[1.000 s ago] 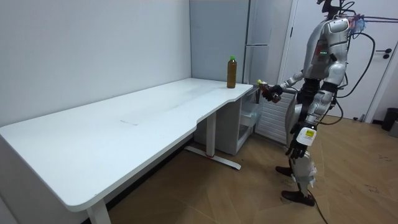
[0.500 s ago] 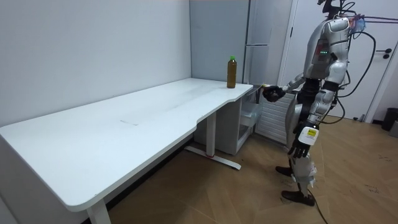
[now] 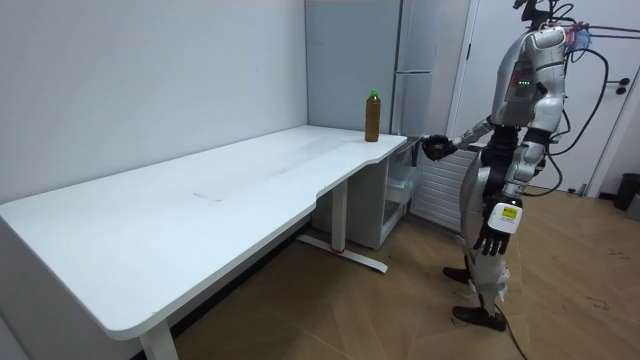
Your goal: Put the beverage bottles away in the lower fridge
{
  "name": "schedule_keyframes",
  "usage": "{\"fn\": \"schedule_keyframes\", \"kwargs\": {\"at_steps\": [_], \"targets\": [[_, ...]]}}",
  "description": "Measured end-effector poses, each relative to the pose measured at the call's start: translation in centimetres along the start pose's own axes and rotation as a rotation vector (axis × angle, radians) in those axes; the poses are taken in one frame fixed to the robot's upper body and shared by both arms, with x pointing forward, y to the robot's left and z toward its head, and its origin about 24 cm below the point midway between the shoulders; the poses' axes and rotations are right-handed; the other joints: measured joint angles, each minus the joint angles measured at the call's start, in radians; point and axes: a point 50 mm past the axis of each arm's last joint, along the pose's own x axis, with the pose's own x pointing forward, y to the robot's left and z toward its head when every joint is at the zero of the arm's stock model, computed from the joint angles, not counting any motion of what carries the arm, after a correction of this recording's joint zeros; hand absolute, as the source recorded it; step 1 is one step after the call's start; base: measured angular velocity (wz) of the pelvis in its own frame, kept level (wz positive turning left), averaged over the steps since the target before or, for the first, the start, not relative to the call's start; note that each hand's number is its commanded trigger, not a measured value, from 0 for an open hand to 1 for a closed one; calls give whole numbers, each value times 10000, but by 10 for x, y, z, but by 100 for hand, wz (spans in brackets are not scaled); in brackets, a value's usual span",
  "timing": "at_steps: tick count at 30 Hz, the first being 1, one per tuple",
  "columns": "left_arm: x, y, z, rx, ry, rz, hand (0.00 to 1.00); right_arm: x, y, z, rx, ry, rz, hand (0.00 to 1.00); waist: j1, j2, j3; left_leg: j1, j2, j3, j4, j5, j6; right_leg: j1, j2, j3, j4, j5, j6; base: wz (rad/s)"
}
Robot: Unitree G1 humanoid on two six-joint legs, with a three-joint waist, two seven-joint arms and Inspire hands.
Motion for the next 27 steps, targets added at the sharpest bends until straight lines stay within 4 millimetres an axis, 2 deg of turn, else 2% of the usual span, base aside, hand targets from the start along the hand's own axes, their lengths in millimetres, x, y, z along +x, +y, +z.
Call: {"fn": "schedule_keyframes", "kwargs": {"at_steps": [1, 3, 5, 9, 12, 16, 21, 27], "targets": [[1, -1, 3, 34, -56, -49, 0, 3, 3, 2, 96, -79, 1, 100, -23, 6, 7, -121, -21, 5, 22, 26, 14, -146, -34, 2, 70, 2, -3, 0], [2, -5, 14, 190, -291, -284, 0, 18, 21, 10, 725, -520, 102, 100, -140, 35, 74, -637, -101, 30, 232, 72, 61, -688, -122, 83, 298, 23, -4, -2], [4, -8, 27, 227, -563, -391, 0, 29, 39, 15, 1129, -749, 283, 100, -168, 67, 106, -1063, -124, 58, 367, 94, 79, -1113, -135, 167, 392, 81, -14, -9], [7, -12, 50, 405, -1035, -535, 0, 48, 72, 26, 1653, -1121, 448, 100, -176, 91, 115, -1917, -140, 62, 446, 301, 77, -1907, -160, 156, 424, 348, -95, 0], [8, -14, 62, 630, -1205, -669, 0, 57, 86, 36, 2195, -1410, 236, 100, -139, 19, 192, -2403, -152, 60, 443, 435, 65, -2449, -191, 125, 470, 463, -159, 0], [9, -16, 74, 820, -1309, -762, 0, 63, 104, 50, 2944, -1780, 340, 100, -90, -13, 227, -3057, -303, 66, 351, 646, 113, -3332, -381, 126, 840, 476, -176, 0], [9, -14, 86, 1120, -1550, -925, 0, 64, 119, 63, 3378, -1959, 600, 100, 155, -213, 370, -3815, -401, 298, 404, 776, 179, -4267, -536, 229, 1157, 550, -204, -6], [9, -17, 91, 1159, -1683, -1018, 0, 67, 134, 72, 3871, -2117, 586, 100, 292, -205, 384, -4498, -496, 345, 646, 840, 267, -4891, -669, 247, 1230, 697, -166, 1]]}}
